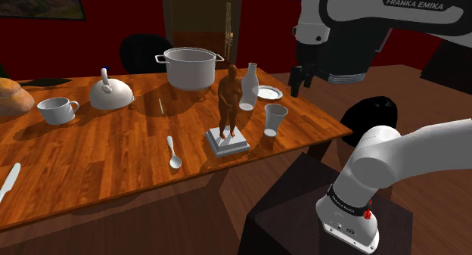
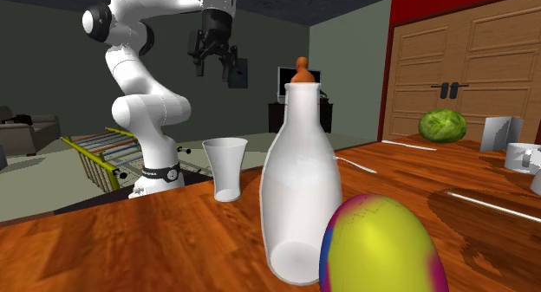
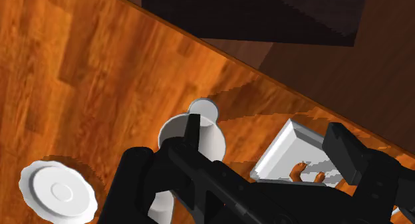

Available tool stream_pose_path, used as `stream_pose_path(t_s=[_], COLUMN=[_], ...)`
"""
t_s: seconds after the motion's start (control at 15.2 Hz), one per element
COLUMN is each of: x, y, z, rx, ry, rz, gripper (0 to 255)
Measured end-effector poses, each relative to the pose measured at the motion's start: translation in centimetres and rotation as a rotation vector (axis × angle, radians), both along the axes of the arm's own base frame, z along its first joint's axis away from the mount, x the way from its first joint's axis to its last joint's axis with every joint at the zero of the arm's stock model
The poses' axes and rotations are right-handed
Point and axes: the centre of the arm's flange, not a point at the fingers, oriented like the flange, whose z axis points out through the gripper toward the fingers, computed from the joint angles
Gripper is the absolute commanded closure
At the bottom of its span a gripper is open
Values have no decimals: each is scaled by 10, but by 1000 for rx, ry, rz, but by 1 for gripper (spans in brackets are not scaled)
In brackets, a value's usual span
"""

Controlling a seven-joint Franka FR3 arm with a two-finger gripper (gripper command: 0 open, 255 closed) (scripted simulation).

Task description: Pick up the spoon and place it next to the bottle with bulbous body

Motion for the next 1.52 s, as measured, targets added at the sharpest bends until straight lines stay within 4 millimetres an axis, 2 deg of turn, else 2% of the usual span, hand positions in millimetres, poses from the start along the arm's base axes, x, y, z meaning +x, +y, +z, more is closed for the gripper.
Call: stream_pose_path(t_s=[0.2,0.66,1.25,1.45,1.52], x=[11,55,126,163,166], y=[8,60,127,153,158], z=[-8,-56,-107,-103,-102], rx=[8,52,112,171,183], ry=[1,5,8,-104,-123], rz=[-12,-83,-178,-208,-218], gripper=[0,0,0,0,0])
